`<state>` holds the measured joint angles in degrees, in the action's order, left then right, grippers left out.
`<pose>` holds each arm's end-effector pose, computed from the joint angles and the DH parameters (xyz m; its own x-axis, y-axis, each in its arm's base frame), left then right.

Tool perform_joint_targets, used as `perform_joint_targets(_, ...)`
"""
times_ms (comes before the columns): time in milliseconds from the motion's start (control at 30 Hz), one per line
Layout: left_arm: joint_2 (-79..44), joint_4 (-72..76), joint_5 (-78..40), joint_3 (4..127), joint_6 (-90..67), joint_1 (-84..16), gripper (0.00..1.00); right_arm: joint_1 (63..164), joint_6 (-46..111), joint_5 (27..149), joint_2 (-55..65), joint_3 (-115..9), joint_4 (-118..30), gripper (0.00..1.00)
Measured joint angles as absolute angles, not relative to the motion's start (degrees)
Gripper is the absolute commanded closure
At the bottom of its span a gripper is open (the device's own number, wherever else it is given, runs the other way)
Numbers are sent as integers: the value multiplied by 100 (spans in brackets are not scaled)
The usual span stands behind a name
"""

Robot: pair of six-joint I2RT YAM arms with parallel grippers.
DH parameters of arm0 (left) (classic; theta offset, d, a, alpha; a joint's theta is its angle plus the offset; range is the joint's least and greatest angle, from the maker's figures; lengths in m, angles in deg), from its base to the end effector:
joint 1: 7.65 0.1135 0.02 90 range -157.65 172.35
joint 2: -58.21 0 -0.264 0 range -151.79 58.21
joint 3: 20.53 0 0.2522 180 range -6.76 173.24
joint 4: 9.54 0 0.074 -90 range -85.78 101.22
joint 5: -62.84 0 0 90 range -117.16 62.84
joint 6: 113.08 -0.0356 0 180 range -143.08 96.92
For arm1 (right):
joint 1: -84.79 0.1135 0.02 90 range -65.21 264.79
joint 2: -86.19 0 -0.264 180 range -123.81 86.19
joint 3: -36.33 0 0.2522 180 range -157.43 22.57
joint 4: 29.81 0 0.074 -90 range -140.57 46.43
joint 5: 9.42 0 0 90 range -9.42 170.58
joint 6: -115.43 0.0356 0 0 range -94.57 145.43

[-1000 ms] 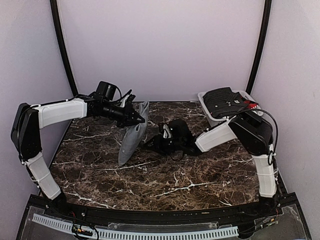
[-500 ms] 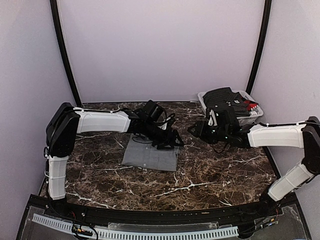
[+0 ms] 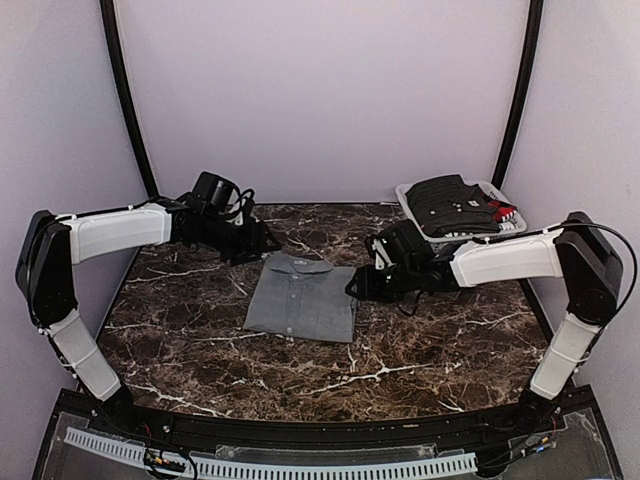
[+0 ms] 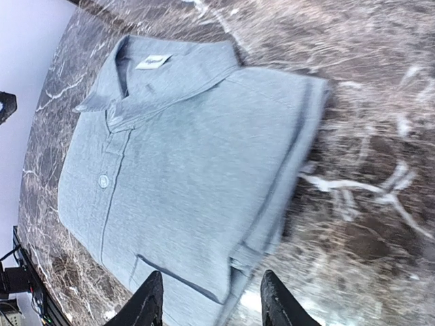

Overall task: Fold and stack the long sleeve shirts
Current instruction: Move the square-folded shirt to the center of the board.

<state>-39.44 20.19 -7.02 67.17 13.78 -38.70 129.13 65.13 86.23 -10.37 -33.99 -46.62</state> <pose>0.3246 -0.2097 0.2630 -0.8643 -0.1370 -0.4839 0.2410 0.7317 -0.6376 0.2524 0.2516 0.1896 -0.8528 0.0554 -0.5193 -0.2629 0.8137 0.5185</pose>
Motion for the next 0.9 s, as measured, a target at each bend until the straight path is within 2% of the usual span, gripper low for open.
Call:
perform_joint_targets(200,-3553,2163,-748,5512,1116,-3330,36,13245,6439,8704,-1515,-3829,-4979,59)
perform_joint_targets(433,-3553,2235,-623,4846,967,-3367,42,13520,6422,8693,-1528,-3829,-5360,60)
perform_joint_targets(633,-3553,2152,-645,4581,956,-3431,53,13660,6452,8656,-1528,-3761,-5489,62)
perform_joint_targets(900,-3557,1968,-669,4483,1098,-3879,73,13732,6518,8658,-1528,-3643,-5646,64)
